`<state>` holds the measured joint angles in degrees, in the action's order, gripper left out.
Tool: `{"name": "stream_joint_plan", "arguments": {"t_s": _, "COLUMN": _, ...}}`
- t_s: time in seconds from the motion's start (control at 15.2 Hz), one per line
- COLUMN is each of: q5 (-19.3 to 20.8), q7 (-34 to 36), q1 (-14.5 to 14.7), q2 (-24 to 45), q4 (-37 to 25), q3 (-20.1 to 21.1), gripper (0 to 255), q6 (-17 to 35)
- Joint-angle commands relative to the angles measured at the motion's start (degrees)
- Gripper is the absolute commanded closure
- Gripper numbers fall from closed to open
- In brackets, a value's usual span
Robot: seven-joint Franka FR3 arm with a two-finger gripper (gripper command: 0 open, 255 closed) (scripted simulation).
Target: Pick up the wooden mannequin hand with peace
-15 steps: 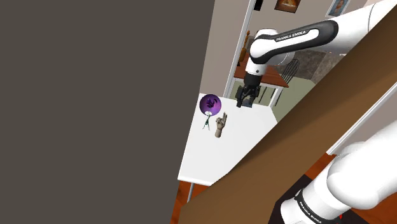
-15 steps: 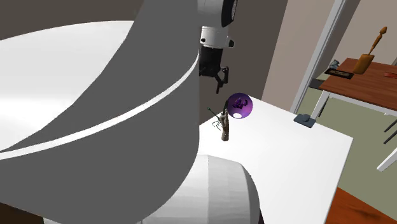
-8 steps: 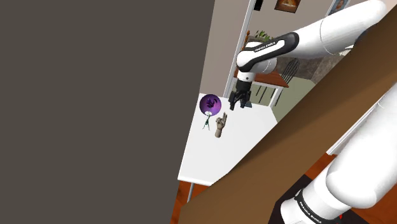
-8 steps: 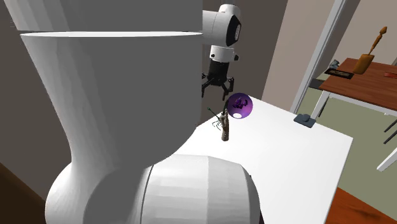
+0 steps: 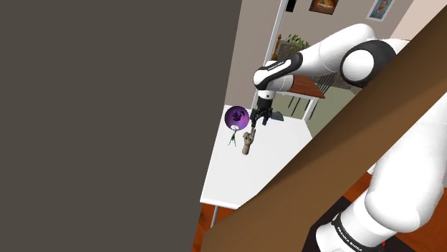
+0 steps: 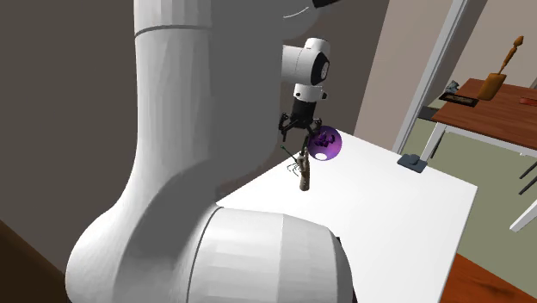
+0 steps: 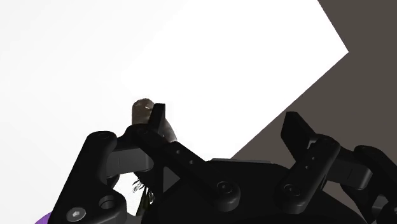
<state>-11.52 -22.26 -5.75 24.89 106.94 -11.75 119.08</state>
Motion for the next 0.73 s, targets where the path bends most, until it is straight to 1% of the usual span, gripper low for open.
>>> {"name": "stream_joint_plan", "arguments": {"t_s": 0.0, "q5": -0.8, "q7": -1.1, "q1": -0.9, "q2": 4.7, "q4": -4.1, "q3": 0.3, "gripper": 0, "q6": 0.1}}
{"name": "stream_joint_plan", "arguments": {"t_s": 0.33, "q5": -2.0, "q7": -2.9, "q1": -3.5, "q2": 16.7, "q4": -16.7, "q3": 1.3, "gripper": 0, "q6": -1.3}}
{"name": "stream_joint_plan", "arguments": {"t_s": 0.66, "q5": -2.4, "q7": -3.5, "q1": -6.1, "q2": 29.6, "q4": -32.6, "q3": 2.3, "gripper": 0, "q6": -4.9}}
